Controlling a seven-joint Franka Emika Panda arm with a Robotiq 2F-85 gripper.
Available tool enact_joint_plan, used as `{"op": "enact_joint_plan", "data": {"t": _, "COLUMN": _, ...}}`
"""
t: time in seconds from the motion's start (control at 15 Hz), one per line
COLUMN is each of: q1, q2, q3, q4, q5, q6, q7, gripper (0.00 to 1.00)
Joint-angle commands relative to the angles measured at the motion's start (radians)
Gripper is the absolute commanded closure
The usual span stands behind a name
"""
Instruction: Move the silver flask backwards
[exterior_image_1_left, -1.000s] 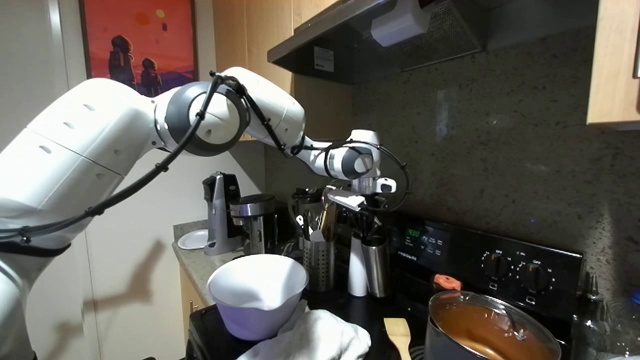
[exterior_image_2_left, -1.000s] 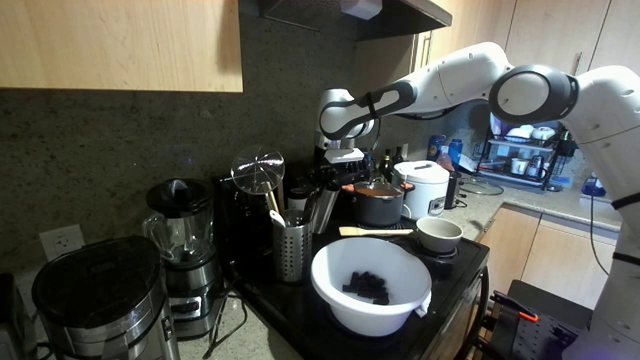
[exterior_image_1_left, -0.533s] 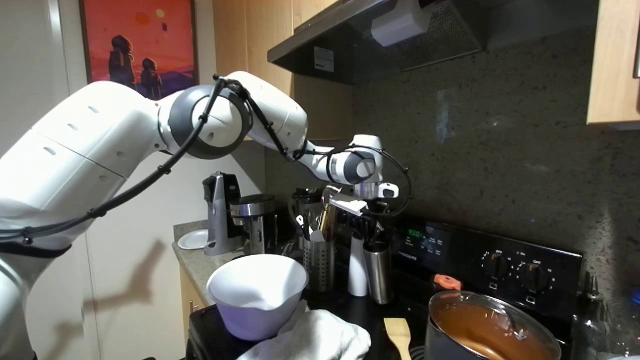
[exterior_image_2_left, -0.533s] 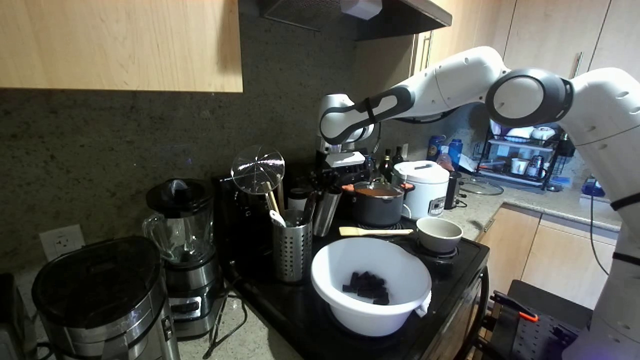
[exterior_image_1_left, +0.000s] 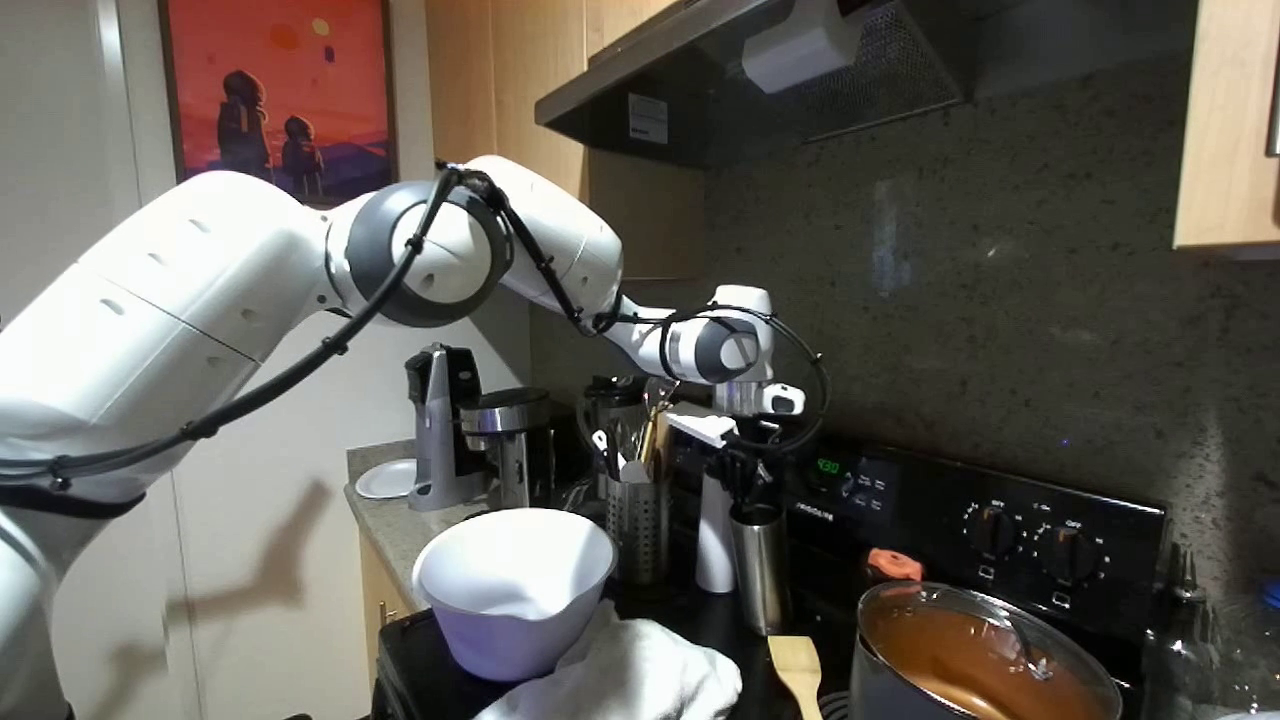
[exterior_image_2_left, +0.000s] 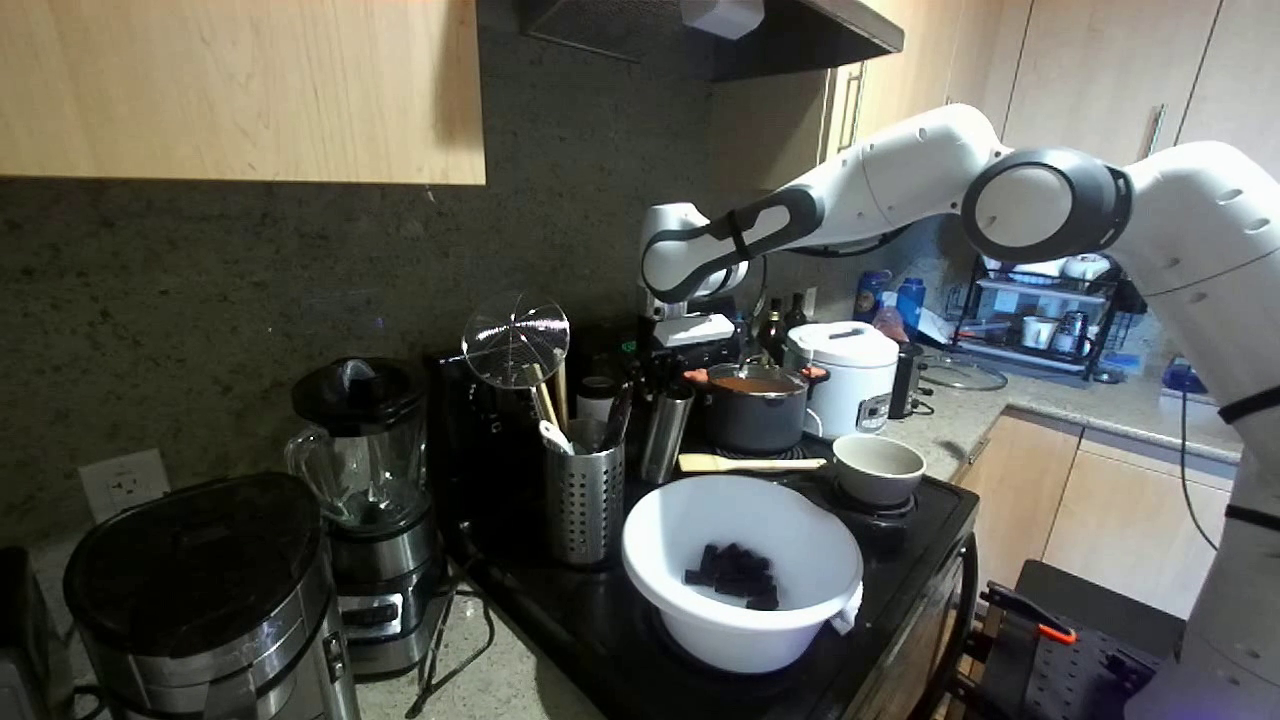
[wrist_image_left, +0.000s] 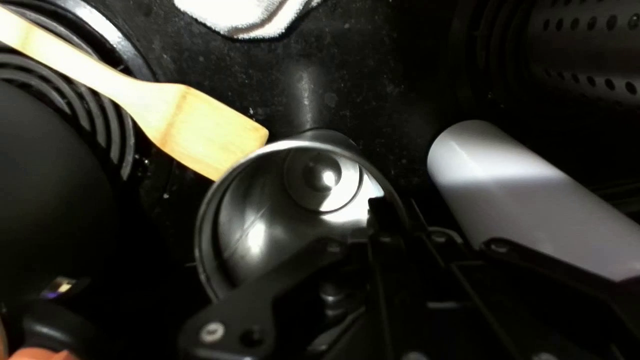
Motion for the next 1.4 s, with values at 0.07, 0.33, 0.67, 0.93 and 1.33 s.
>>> {"op": "enact_joint_plan", "data": {"t": 0.07, "q1": 0.009, "q2": 0.006, "q3": -0.009, "q4": 0.032, "q5": -0.007, "q6": -0.060, "q7": 0.051, "gripper": 0.98}}
{"op": "enact_joint_plan", "data": {"t": 0.33, "q1": 0.013, "q2": 0.009, "q3": -0.010, "q4": 0.043, "q5": -0.008, "q6": -0.077, "q7": 0.077, "gripper": 0.62}}
{"op": "enact_joint_plan", "data": {"t": 0.67, "q1": 0.014, "q2": 0.006, "q3": -0.009, "q4": 0.058, "q5": -0.005, "q6": -0.073, "q7": 0.093, "gripper": 0.23}}
{"op": "enact_joint_plan", "data": {"t": 0.93, "q1": 0.011, "q2": -0.027, "q3": -0.011, "q4": 0.073, "q5": -0.012, "q6": -0.118, "q7": 0.085, "gripper": 0.00}}
{"op": "enact_joint_plan", "data": {"t": 1.33, "q1": 0.006, "q2": -0.153, "q3": -0.006, "q4": 0.118, "q5": -0.020, "q6": -0.323, "q7": 0.060, "gripper": 0.00}}
